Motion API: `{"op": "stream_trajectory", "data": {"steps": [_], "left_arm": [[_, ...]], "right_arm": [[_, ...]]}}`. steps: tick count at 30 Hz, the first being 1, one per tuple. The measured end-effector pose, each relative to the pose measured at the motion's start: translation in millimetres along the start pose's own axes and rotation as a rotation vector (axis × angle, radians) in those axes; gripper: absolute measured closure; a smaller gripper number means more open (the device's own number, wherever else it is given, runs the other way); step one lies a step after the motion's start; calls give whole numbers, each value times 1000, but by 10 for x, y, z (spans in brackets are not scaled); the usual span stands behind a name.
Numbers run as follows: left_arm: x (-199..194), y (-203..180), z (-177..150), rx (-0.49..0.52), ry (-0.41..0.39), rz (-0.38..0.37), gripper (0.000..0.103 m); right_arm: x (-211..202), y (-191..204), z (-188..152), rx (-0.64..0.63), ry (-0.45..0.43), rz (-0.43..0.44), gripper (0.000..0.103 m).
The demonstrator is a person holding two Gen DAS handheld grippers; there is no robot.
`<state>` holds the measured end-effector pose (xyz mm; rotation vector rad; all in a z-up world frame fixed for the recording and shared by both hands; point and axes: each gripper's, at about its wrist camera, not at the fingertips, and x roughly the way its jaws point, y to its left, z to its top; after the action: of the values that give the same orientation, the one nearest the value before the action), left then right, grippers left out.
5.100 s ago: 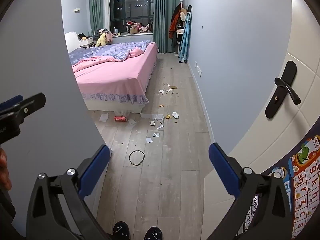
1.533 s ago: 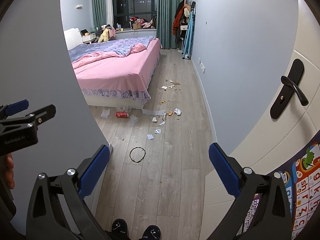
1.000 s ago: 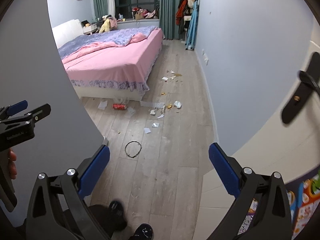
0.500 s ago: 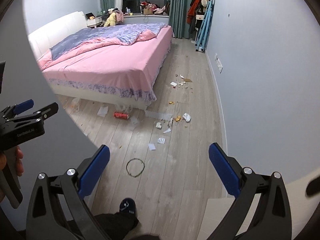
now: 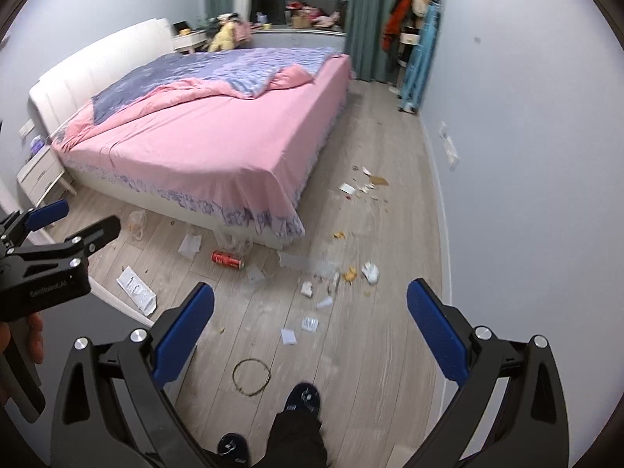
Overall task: Collect trash
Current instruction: 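Walk toward the red can by the bed, lowering the right tool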
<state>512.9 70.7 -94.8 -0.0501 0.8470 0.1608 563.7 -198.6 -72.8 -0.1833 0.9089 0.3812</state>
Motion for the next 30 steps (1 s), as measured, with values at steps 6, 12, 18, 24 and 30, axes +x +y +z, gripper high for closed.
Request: {"op": "stream_trajectory", "data": {"steps": [6, 12, 18, 24, 30], "left_arm": [[351, -13, 569, -63, -33, 68, 6], [672, 410, 760, -156, 4, 147, 6], [1016, 982, 791, -187, 31, 206, 6], [1385, 1533, 821, -221, 74, 222, 6], [1836, 1911, 768, -287, 100, 268, 6]], "right_arm": [[524, 30, 621, -135, 11, 94, 7], [880, 293, 1057, -228, 21, 168, 7], [1291, 781, 1402, -302, 39, 191, 7], [1774, 1256, 1676, -357, 63, 199, 7], [2397, 1612, 1759, -432, 97, 268, 7]]}}
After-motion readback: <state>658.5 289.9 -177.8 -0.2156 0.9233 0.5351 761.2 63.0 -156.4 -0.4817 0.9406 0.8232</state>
